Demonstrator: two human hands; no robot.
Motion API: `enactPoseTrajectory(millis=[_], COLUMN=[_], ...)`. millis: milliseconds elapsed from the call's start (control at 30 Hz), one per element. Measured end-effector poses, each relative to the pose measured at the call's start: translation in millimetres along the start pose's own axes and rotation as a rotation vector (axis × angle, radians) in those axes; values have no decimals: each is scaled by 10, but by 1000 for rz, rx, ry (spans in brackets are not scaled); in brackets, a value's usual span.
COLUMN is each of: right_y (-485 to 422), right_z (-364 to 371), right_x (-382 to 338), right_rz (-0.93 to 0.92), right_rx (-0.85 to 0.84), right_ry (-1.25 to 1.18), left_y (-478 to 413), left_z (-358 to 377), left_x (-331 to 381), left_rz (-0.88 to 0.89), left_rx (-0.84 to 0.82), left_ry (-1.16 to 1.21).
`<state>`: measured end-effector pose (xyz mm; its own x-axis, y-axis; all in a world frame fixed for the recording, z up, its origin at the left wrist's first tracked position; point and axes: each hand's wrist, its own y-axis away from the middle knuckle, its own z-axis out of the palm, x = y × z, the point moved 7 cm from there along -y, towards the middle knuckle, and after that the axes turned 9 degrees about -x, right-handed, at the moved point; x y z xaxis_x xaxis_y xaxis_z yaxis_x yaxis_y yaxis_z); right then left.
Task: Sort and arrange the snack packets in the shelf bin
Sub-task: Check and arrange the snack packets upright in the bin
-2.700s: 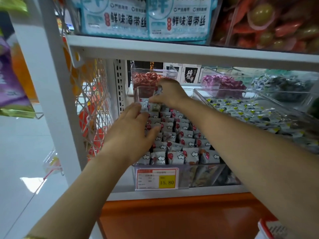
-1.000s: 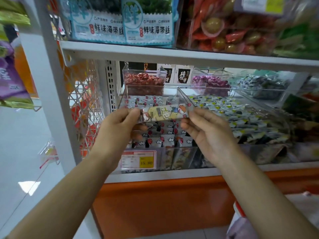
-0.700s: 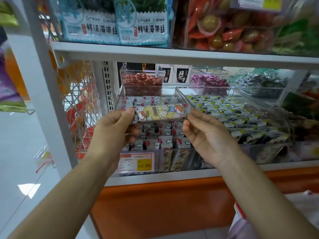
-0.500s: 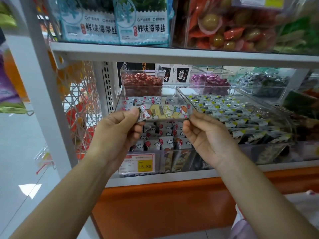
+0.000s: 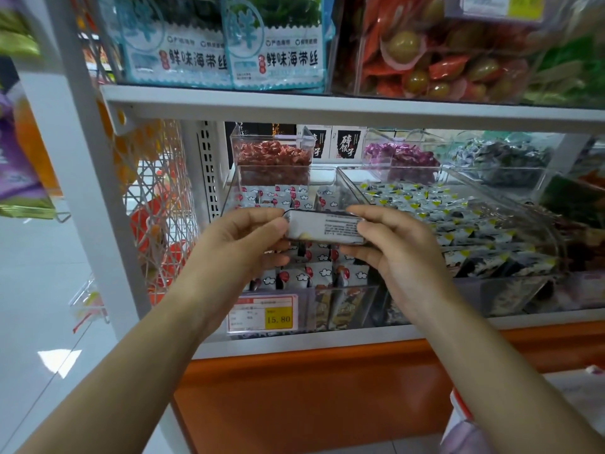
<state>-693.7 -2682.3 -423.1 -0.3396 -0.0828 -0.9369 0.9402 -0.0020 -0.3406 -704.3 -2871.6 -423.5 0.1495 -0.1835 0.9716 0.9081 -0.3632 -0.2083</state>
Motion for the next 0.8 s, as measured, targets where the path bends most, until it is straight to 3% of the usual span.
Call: enactPoseTrajectory(millis=[267,433,600,800], right_y=[11,28,57,45], right_z=[33,2,131,158], right_x=[-28,-52,-137,-115], right_rz=[-2,-55,-126,-117], right_rx=[2,58,-38,-94], right_ry=[62,182,416,379], left_y=[34,53,38,27], left_z=[-18,62,26,-58], left_x=[73,92,137,238], left_rz=[13,-30,-5,58], left_rx=[3,-45,34,47], left_ry=[-329,-330,-473,-568])
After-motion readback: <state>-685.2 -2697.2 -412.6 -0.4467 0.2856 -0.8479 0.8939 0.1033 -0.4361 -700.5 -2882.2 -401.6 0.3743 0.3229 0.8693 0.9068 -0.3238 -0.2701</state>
